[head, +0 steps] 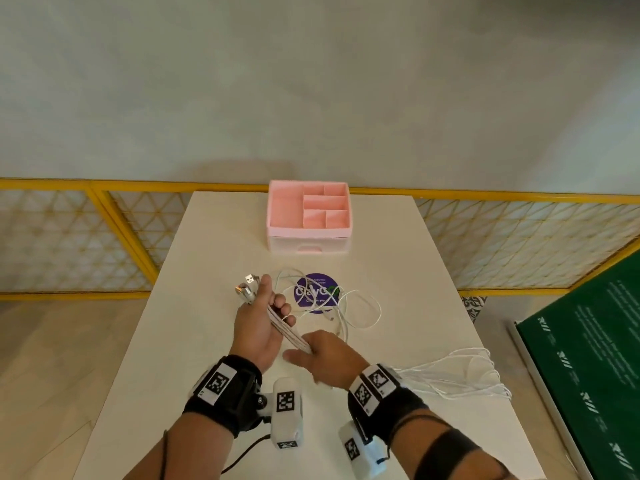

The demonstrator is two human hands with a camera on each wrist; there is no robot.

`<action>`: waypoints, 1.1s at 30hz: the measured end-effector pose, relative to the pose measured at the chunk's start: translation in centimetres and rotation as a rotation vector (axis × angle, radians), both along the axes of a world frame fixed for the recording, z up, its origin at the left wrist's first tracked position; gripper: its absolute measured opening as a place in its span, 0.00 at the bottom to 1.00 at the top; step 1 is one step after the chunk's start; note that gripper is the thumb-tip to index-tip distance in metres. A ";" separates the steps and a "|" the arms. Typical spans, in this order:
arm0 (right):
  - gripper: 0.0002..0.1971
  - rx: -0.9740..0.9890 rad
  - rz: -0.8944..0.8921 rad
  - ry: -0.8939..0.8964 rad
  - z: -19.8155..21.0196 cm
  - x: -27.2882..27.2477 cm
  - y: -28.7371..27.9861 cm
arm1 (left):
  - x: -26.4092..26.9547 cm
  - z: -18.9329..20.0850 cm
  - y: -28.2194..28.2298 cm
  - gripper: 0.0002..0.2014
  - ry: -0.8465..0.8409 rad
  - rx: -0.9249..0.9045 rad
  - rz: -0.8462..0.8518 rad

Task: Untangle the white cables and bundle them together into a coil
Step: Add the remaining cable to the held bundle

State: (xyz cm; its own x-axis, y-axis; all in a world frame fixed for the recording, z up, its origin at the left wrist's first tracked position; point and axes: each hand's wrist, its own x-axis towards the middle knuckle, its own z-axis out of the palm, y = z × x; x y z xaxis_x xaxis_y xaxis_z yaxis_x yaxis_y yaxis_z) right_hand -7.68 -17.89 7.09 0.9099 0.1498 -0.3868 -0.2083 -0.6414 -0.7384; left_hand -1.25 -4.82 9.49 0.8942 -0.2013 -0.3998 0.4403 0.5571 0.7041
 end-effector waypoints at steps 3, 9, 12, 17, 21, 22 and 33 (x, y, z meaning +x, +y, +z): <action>0.24 -0.112 0.018 -0.053 -0.6 -0.2 -0.1 | -0.1 -0.9 0.9 0.11 0.015 0.031 0.021; 0.25 -0.218 0.099 -0.076 -1.2 -0.6 -0.5 | 0.6 -1.2 1.7 0.14 0.144 -0.012 0.021; 0.24 -0.217 0.142 -0.043 -1.7 -1.1 -0.4 | 1.0 -1.0 2.4 0.26 0.172 -0.076 -0.040; 0.21 -0.188 0.108 -0.010 -2.5 -1.2 -1.1 | 1.2 -1.3 2.3 0.24 0.223 -0.127 -0.070; 0.18 -0.145 0.112 0.031 -2.1 -0.8 -1.7 | 1.1 -1.5 1.8 0.17 0.251 -0.162 -0.052; 0.19 -0.134 0.116 0.015 -1.8 -0.7 -1.7 | 1.1 -1.6 1.8 0.15 0.253 -0.169 -0.041; 0.20 0.004 0.027 -0.122 -0.5 -0.6 -0.6 | -0.3 -1.7 0.7 0.16 0.056 -0.112 -0.187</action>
